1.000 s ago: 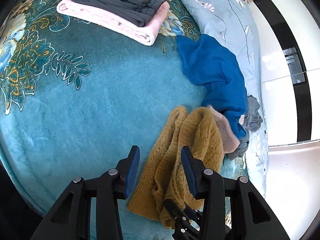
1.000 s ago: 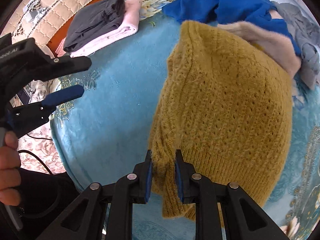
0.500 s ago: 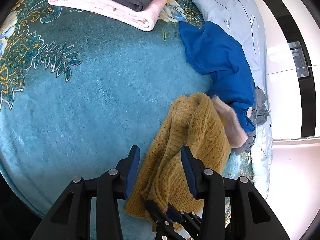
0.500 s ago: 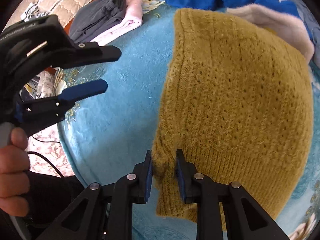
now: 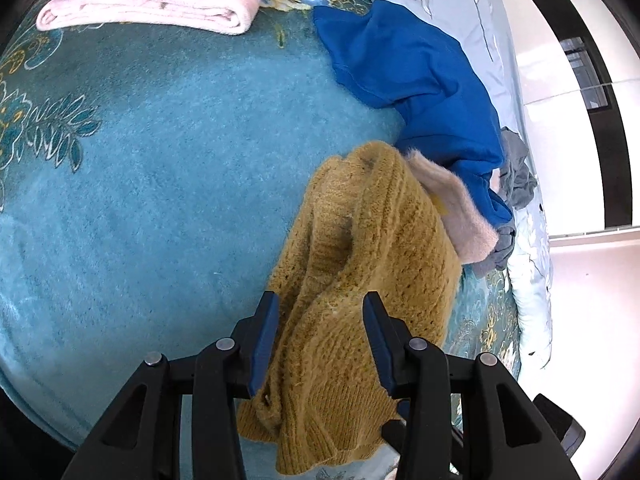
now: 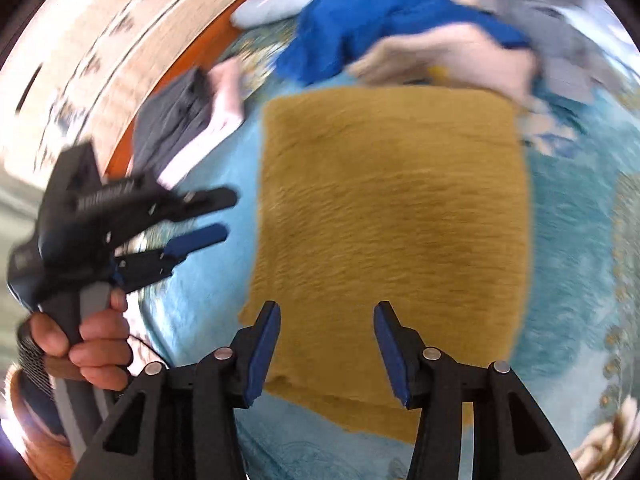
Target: Fold clothes
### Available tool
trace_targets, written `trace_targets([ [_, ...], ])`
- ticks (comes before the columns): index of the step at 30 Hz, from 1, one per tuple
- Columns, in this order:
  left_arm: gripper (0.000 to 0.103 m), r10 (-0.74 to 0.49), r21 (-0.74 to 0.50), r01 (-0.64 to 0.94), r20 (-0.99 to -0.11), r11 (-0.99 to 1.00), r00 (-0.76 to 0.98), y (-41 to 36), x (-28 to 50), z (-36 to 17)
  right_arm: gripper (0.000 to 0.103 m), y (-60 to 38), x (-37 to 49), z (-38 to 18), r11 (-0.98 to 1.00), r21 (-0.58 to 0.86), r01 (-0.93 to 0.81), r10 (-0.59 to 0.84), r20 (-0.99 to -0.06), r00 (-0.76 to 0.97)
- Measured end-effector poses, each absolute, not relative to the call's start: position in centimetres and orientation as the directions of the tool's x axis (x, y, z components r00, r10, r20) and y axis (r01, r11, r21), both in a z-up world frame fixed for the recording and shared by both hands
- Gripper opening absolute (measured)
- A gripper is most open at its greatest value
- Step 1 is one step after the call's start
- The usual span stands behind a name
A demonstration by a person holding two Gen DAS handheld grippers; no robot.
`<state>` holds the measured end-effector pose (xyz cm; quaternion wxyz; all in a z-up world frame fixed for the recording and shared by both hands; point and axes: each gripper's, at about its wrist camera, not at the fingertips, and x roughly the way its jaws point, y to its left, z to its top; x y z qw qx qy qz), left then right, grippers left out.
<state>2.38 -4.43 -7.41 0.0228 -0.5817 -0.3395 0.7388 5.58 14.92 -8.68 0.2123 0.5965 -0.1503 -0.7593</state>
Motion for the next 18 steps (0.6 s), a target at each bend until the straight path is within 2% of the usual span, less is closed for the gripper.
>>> trace_targets([
  [5,0.047,0.418,-0.493,0.272,-0.861,-0.826,-0.290,-2.1,1.3,-7.9,0.052,20.6,5.4,-8.5,-0.864,0.502,-0.026,-0.483,-0.844,-0.234],
  [9,0.045,0.404,-0.468,0.255,-0.875,-0.846,-0.266,-1.6,1.1,-8.5,0.052,23.6,5.7,-9.4,-0.843,0.522,-0.130,-0.486,-0.843,-0.229],
  [11,0.021,0.394,-0.454,0.248,-0.883,-0.856,-0.256,-1.6,1.1,-8.7,0.052,24.1,5.7,-10.0,-0.827,0.537,-0.165,-0.498,-0.837,-0.225],
  [13,0.015,0.377,-0.432,0.235,-0.893,-0.871,-0.246,-1.4,1.1,-8.8,0.052,23.6,5.2,-10.6,-0.811,0.553,-0.189,-0.513,-0.829,-0.223],
  [18,0.012,0.346,-0.414,0.250,-0.897,-0.875,-0.274,-2.2,1.4,-7.9,0.052,24.1,5.5,-10.9,-0.798,0.570,-0.197,-0.529,-0.818,-0.225],
])
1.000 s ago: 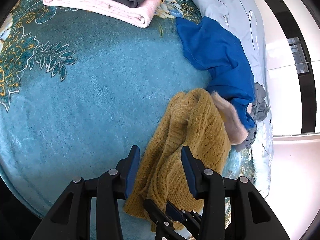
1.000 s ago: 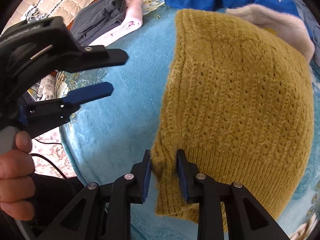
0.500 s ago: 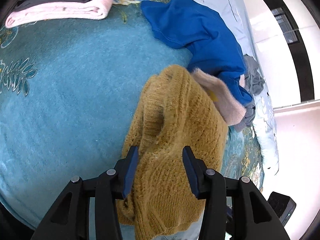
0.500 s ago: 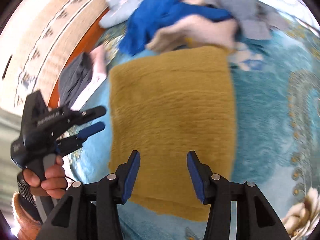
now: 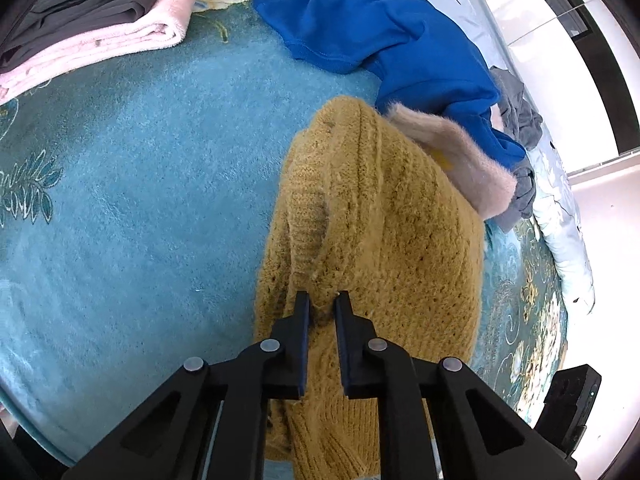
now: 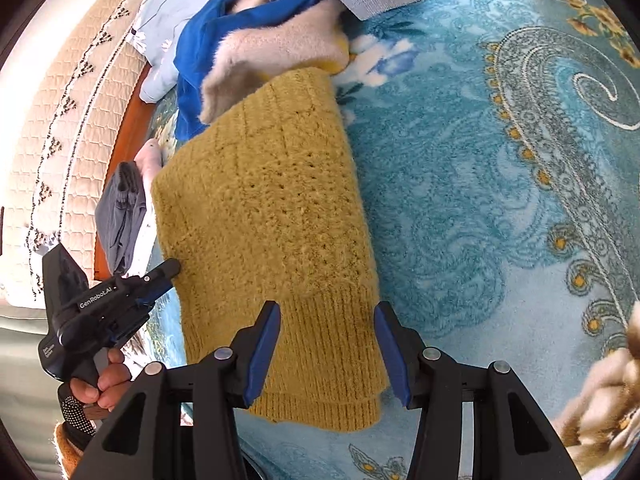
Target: Fold clothes
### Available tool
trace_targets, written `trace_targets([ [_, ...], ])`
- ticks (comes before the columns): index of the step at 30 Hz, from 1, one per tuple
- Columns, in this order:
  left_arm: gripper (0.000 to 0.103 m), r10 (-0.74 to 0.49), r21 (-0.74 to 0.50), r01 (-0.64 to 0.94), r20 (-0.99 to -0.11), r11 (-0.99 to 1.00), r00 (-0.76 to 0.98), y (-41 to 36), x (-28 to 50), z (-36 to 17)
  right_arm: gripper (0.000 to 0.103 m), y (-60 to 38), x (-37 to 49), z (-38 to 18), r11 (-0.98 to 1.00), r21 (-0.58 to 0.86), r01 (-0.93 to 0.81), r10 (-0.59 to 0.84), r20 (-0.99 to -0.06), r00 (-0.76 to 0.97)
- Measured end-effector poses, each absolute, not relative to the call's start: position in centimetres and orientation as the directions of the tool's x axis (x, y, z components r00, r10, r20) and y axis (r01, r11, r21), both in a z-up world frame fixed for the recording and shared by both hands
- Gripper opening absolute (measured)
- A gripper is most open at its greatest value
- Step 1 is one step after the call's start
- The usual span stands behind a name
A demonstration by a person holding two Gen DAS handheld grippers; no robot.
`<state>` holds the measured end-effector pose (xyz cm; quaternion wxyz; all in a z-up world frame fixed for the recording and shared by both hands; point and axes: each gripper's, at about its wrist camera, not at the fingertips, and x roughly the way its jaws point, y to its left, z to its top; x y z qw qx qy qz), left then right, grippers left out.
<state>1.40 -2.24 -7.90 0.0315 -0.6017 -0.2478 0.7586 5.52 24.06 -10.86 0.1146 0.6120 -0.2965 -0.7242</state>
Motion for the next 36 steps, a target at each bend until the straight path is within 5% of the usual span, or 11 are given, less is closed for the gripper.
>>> trace_targets([
  [16,0.013,0.270,-0.317,0.365,-0.947,-0.875,-0.173,-3.8,0.9,-10.8,0.055,24.9,7.6,-15.6,-0.646,0.703,-0.296,-0.676,-0.708,-0.207],
  [25,0.023,0.330,-0.453,0.535,-0.890,-0.713,-0.313,-8.1,1.6,-8.6,0.056,24.7,10.2,-18.3,-0.474,0.796,-0.376,-0.752,-0.588,-0.296],
  [28,0.023,0.328,-0.485,0.561,-0.873,-0.671,-0.362,-9.1,1.8,-8.0,0.053,24.9,11.2,-18.9,-0.417,0.816,-0.401,-0.760,-0.555,-0.338],
  [32,0.023,0.333,-0.493,0.573,-0.869,-0.654,-0.367,-9.2,1.9,-8.1,0.031,24.9,12.0,-18.9,-0.399,0.815,-0.421,-0.754,-0.553,-0.356],
  [36,0.023,0.337,-0.500,0.570,-0.865,-0.652,-0.373,-9.2,2.1,-8.0,0.027,25.2,11.5,-17.0,-0.463,0.794,-0.393,-0.741,-0.591,-0.320],
])
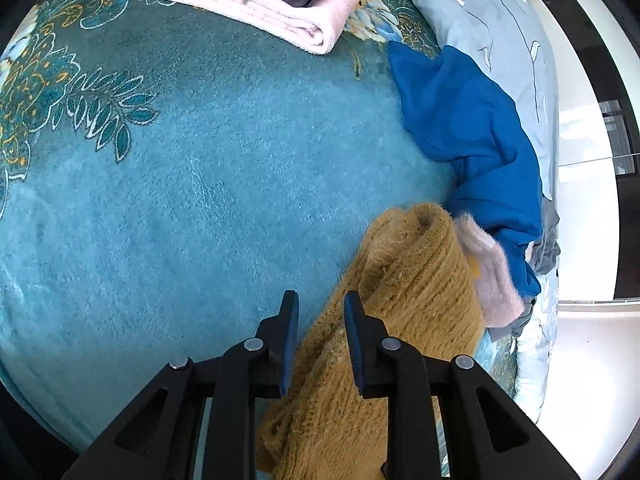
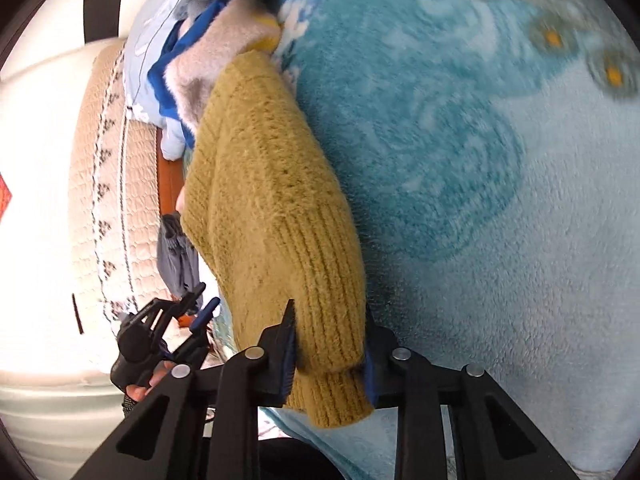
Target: Fold clothes
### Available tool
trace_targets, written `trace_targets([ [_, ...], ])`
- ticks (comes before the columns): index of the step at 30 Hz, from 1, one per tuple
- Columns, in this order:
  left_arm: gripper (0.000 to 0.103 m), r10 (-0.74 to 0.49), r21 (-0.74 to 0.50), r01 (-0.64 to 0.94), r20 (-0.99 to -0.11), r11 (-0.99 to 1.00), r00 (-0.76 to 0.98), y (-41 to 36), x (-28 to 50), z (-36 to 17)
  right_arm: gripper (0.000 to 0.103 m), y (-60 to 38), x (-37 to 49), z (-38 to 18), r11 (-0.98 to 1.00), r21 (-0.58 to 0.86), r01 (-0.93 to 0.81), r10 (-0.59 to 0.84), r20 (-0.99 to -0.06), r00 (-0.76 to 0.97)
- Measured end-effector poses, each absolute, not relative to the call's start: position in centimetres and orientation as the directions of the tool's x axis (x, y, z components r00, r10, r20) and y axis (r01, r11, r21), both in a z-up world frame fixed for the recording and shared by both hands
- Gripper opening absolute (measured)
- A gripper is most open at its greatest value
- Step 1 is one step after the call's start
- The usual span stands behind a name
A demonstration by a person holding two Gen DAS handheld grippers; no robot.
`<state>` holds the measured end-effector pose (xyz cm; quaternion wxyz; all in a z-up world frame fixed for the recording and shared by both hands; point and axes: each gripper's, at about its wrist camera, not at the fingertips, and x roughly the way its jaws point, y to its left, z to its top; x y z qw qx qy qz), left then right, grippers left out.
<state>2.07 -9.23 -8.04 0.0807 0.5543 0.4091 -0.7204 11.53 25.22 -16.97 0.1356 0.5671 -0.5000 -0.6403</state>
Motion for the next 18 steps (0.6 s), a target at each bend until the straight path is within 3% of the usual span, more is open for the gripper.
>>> trace_targets([
  [5,0.023,0.349,-0.514,0.559,-0.856,-0.651,-0.382,-9.4,2.0,-8.0,0.026,26.8,9.6,-13.2,-0.545,0.778,-0.312,-0.725,-0.625,-0.292],
  [11,0.023,0.368,-0.534,0.532,-0.844,-0.658,-0.391,-8.7,1.7,-8.7,0.026,31.6,4.7,-9.5,-0.696,0.667,-0.264,-0.615,-0.744,-0.261],
  [18,0.024,0.450,-0.603,0.459,-0.796,-0.653,-0.405,-6.9,0.3,-9.2,0.025,35.2,-1.6,-9.3,-0.778,0.564,-0.278,-0.508,-0.824,-0.250],
])
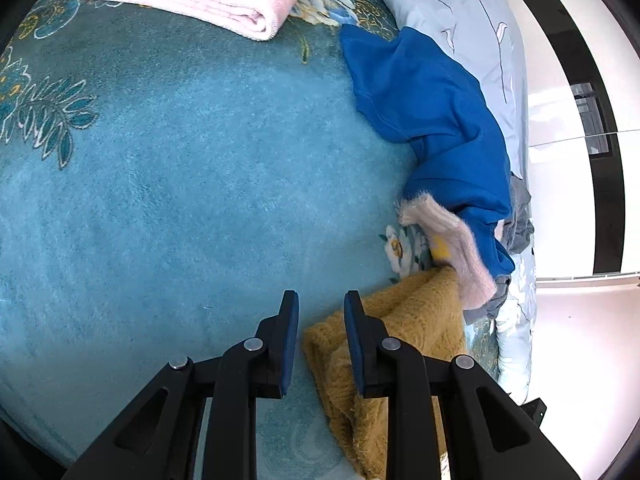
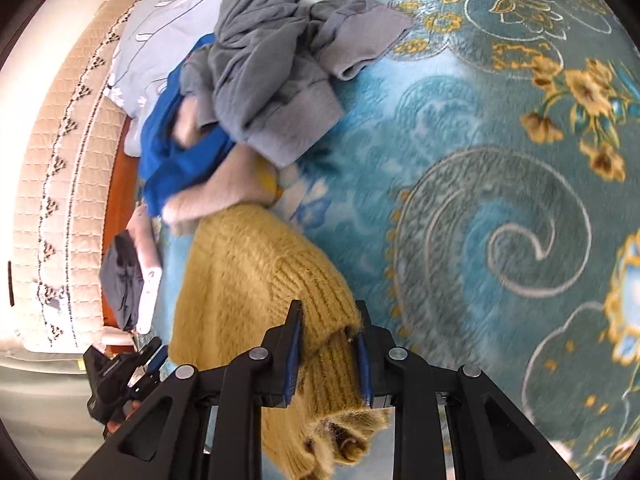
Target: Fold clothes
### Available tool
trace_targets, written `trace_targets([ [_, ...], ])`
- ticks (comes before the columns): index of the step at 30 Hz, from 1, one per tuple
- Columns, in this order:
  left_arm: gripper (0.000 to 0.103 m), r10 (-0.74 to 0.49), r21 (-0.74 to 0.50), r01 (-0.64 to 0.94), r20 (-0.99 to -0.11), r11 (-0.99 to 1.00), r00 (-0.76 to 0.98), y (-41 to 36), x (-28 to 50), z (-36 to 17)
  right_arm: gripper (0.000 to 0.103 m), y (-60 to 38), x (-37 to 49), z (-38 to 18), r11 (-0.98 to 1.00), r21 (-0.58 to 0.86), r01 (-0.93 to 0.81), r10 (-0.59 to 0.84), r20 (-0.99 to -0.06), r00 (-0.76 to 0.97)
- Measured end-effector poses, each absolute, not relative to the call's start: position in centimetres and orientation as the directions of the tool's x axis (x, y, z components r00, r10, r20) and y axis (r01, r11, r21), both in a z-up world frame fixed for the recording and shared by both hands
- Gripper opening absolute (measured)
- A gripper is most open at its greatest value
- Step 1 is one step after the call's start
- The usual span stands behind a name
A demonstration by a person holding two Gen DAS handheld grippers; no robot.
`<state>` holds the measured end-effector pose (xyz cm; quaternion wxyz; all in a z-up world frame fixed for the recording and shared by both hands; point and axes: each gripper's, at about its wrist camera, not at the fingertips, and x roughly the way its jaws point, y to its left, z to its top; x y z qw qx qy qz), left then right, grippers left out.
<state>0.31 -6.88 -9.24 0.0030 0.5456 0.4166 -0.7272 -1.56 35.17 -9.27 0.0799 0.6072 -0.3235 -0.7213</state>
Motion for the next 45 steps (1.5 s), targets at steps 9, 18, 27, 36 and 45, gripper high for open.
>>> trace_targets([
  [9,0.053,0.519,-0.633,0.312,-0.767,-0.709,-0.377,-3.2,-1.3,-8.5,0.029,36.0,-2.2,-11.4,-0.768,0.551,-0.327,-0.500,-0.834,-0.232],
  [18,0.054,0.453,-0.500,0.172,-0.855,-0.849,-0.251,0.3,-2.9,-9.9,0.030,35.5,-1.1,-9.1,-0.805,0.521,-0.285,-0.465,-0.851,-0.244],
  [27,0.061,0.603,-0.617,0.386,-0.779,-0.686,-0.172,-2.0,-2.8,-14.8,0.030,36.3,1.9,-7.8,-0.761,0.568,-0.314,-0.485,-0.819,-0.307],
  [36,0.060,0.617,-0.647,0.397,-0.756,-0.651,-0.220,-1.5,-2.4,-15.2,0.030,39.5,7.2,-8.0,-0.667,0.611,-0.426,-0.486,-0.790,-0.374],
  [45,0.035,0.565,-0.616,0.353,-0.787,-0.704,-0.247,-0.5,-1.7,-12.6,0.030,40.1,10.1,-9.0,-0.599,0.646,-0.474,-0.501,-0.764,-0.407],
])
